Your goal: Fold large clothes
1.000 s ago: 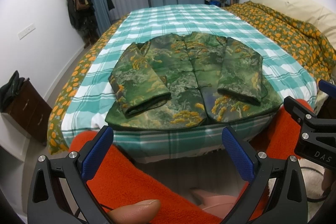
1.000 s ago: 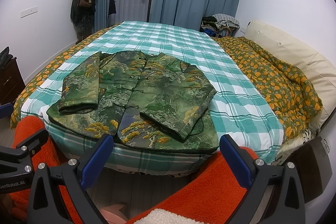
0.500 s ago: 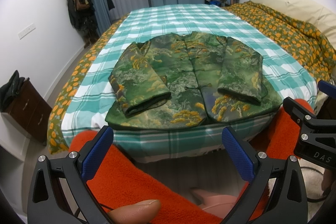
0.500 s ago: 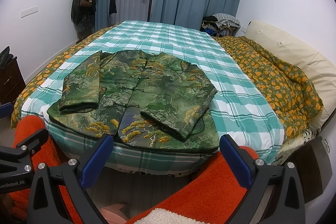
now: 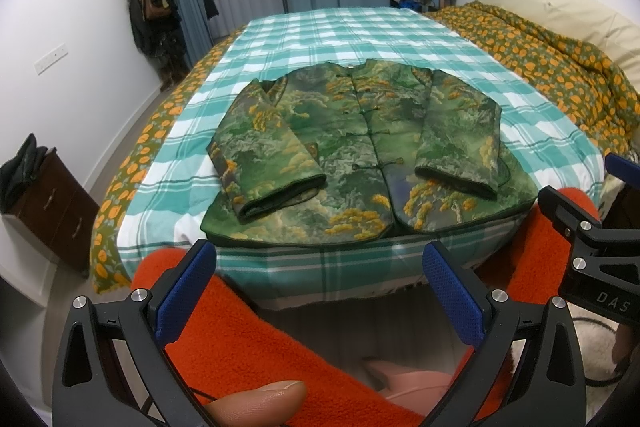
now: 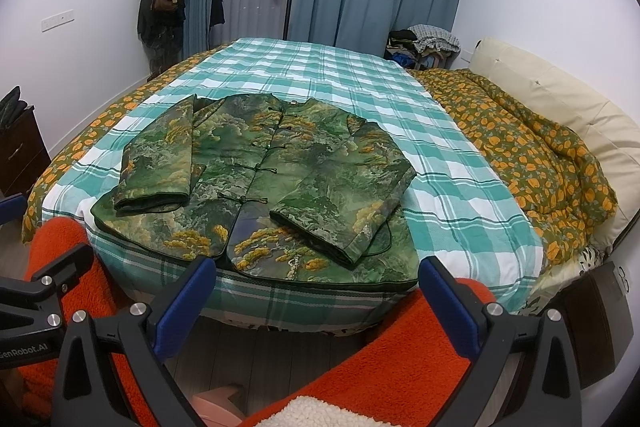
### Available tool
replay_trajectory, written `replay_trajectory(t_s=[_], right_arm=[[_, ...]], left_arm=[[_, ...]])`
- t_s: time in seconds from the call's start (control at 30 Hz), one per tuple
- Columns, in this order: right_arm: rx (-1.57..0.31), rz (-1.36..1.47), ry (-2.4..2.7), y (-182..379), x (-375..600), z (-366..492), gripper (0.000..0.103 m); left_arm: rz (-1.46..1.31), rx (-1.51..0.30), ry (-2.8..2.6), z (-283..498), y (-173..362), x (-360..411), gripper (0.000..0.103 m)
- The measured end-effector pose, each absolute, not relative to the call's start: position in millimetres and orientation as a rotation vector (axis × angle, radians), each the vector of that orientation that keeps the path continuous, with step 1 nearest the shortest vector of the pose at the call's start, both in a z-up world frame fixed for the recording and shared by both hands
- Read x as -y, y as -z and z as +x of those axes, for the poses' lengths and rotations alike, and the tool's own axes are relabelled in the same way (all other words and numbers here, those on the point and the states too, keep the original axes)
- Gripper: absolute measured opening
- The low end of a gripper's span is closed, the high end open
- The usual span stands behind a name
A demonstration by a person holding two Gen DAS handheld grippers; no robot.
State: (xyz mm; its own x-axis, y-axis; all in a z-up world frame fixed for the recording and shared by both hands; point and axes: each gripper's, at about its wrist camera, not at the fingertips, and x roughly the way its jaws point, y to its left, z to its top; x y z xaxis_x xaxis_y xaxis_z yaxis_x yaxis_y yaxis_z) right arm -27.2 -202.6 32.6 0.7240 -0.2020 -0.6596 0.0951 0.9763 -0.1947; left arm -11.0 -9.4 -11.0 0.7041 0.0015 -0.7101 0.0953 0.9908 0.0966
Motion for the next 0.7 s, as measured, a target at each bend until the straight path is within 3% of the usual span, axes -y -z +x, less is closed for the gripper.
replay_trajectory(t_s=[0.7], right_arm=[[-0.745, -0.156, 0.161, -29.3, 197.6, -26.3, 0.103]], left_arm=[[0.131, -0.788, 0.050, -10.8, 10.8, 10.3, 0.103]])
